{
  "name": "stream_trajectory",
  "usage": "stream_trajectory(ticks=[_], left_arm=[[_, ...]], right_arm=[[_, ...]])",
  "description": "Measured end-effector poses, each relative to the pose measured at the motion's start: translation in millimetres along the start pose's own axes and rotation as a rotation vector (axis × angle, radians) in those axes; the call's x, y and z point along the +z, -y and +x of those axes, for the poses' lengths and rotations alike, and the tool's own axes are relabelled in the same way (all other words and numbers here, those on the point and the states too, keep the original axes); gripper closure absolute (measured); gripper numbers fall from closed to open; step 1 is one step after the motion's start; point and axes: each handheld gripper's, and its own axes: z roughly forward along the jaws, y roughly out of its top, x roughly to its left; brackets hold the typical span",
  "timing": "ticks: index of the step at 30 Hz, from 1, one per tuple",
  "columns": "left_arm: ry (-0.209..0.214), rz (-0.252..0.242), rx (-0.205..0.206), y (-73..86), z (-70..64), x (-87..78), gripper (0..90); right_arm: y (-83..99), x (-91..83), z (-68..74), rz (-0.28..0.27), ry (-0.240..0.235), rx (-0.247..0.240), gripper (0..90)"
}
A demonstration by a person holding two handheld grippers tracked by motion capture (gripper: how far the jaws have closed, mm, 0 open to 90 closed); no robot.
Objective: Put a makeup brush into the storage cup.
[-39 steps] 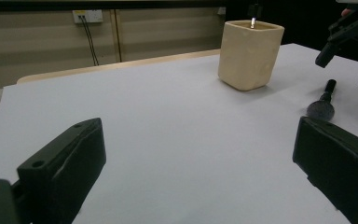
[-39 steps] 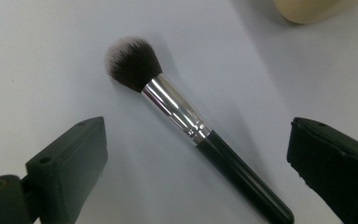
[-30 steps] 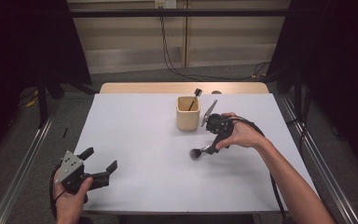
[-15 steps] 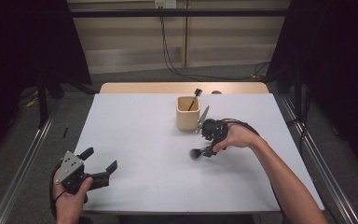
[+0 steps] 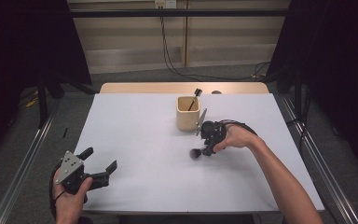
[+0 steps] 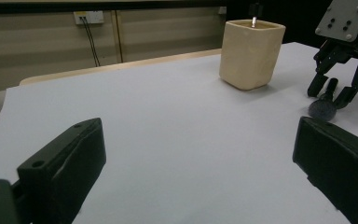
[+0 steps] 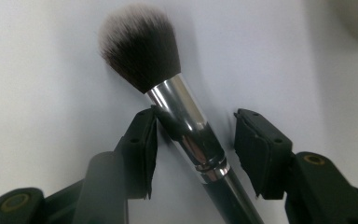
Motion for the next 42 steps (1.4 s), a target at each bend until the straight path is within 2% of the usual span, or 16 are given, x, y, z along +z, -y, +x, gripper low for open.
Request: stream_trajectory(ticks=[3, 16, 25, 30, 36, 42], left_arm=[[0.001, 0.0, 0.0, 0.1, 0.0, -0.2, 2.6], [-0.002, -0.001, 0.0, 0.2, 0.5, -0.7, 2.6], [-0.002, 0.004, -0.003, -0.1, 0.9, 1.8, 2.6], [-0.003, 0.004, -0.008, 0.3, 0.8, 1.9, 2.6], [-0.006, 0.003, -0.007, 0.6, 1.2, 0.8, 2.6], [-0.009, 0.002, -0.008, 0.6, 0.9, 0.5, 2.6]], right_arm=[[0.8, -0.2, 0.4, -0.001, -0.001, -0.017, 54.6], [-1.2, -0.7, -0.3, 0.012, -0.018, 0.002, 71.5], [-2.3, -1.0, -0.4, 0.021, -0.015, 0.014, 72.0], [-1.5, -1.1, -2.0, 0.01, -0.019, 0.015, 72.1], [0.8, -2.4, -2.7, -0.007, -0.032, 0.047, 72.1], [6.2, -9.4, -1.2, -0.043, -0.017, 0.068, 72.2]])
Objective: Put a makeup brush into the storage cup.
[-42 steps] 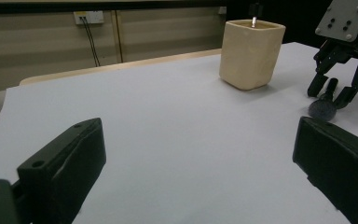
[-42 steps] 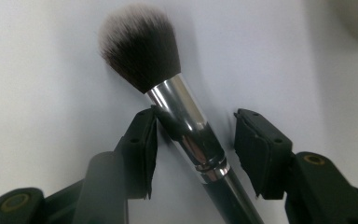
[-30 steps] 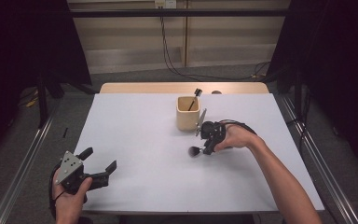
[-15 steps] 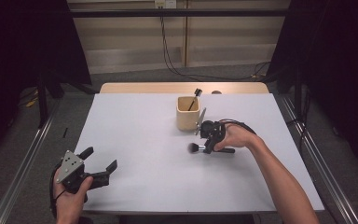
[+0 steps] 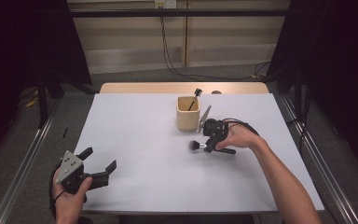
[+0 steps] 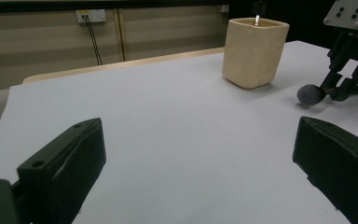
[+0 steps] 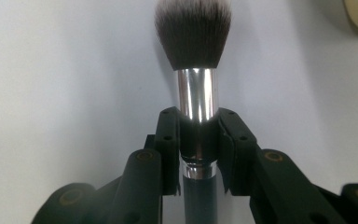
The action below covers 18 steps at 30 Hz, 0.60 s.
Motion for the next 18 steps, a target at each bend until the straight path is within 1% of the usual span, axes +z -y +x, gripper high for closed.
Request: stream_trajectory(ticks=[4, 6, 7, 9, 13, 14, 17, 18], left_arm=[[0.001, 0.001, 0.0, 0.1, -0.1, 0.2, 2.6], [0.0, 0.001, 0.001, 0.0, -0.1, 0.0, 2.6], [0.002, 0.0, -0.001, 0.1, -0.2, 0.0, 2.6], [0.0, 0.001, 0.002, 0.0, 0.3, -0.4, 2.6], [0.0, 0.0, 0.002, 0.0, 0.4, -0.4, 2.6], [0.001, 0.0, 0.003, 0.0, 0.4, -0.5, 2.6], [0.001, 0.001, 0.006, -0.1, 0.6, -0.8, 2.6], [0.0, 0.002, 0.006, -0.1, 0.6, -0.8, 2.6]], right_arm=[[3.3, -6.4, 2.5, -0.025, 0.013, 0.017, 72.2], [4.3, -9.8, 2.5, -0.041, 0.027, 0.014, 72.2], [4.6, -11.8, 3.0, -0.049, 0.031, 0.023, 72.2], [5.2, -15.7, 3.4, -0.075, 0.032, 0.037, 72.2], [7.7, -19.2, 4.7, -0.114, 0.059, 0.059, 72.2], [9.3, -20.0, 4.2, -0.14, 0.058, 0.067, 72.2], [13.4, -22.3, 5.3, -0.181, 0.068, 0.094, 72.2], [14.3, -23.0, 5.0, -0.191, 0.075, 0.093, 72.2]])
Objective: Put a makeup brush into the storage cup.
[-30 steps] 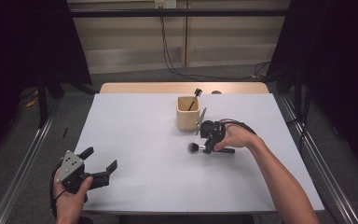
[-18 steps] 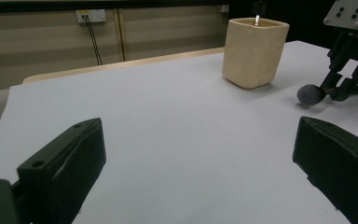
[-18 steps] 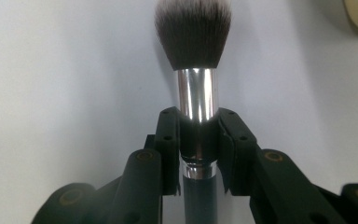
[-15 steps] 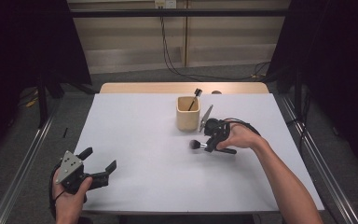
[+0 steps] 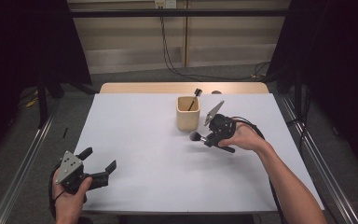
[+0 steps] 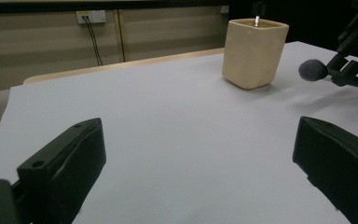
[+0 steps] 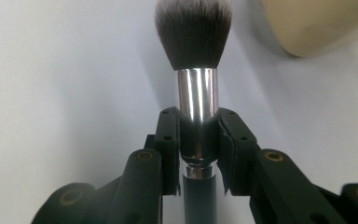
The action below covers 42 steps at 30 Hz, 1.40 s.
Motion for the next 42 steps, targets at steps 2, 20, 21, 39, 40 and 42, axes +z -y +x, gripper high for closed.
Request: stream_trajectory(ticks=[2, 20, 21, 39, 40, 42], left_arm=[[0.0, 0.0, 0.001, -0.1, 0.2, 0.0, 2.6], [-0.003, 0.001, 0.004, -0.2, 0.5, -0.5, 2.6], [-0.002, 0.0, 0.005, -0.3, 0.5, -0.5, 2.6], [0.002, -0.006, -0.011, -0.3, -0.4, -0.9, 2.7], [0.002, -0.006, -0.01, -0.2, -0.1, -0.9, 2.7], [0.001, -0.003, -0.008, -0.2, 0.3, -1.0, 2.7]], right_arm=[[3.1, -2.8, -0.3, -0.041, -0.005, 0.011, 72.2], [25.1, -8.0, 10.7, -0.276, 0.041, 0.116, 72.2], [25.9, -8.1, 11.4, -0.284, 0.038, 0.124, 72.1], [43.4, -14.8, 16.4, -0.516, 0.105, 0.185, 72.1], [44.6, -15.9, 16.7, -0.538, 0.114, 0.179, 72.1], [45.9, -16.8, 17.4, -0.559, 0.115, 0.168, 72.1]])
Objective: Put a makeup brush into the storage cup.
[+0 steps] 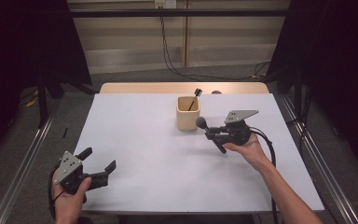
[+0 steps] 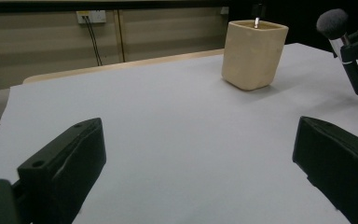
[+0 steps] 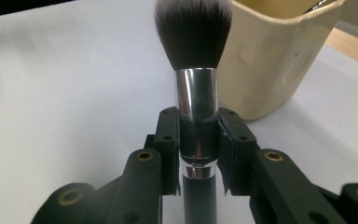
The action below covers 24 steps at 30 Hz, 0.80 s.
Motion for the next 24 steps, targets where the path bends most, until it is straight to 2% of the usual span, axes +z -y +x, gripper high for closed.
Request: stream_trajectory(ticks=[10, 24], left_arm=[[-0.001, -0.004, -0.005, 0.1, -0.2, 0.0, 2.6], [0.0, -0.005, -0.01, 0.2, -0.3, -0.2, 2.7]], right_arm=[[5.0, -2.6, 1.6, -0.078, 0.009, 0.028, 72.1], [-2.0, -12.5, 3.9, -0.227, 0.032, 0.079, 72.1]])
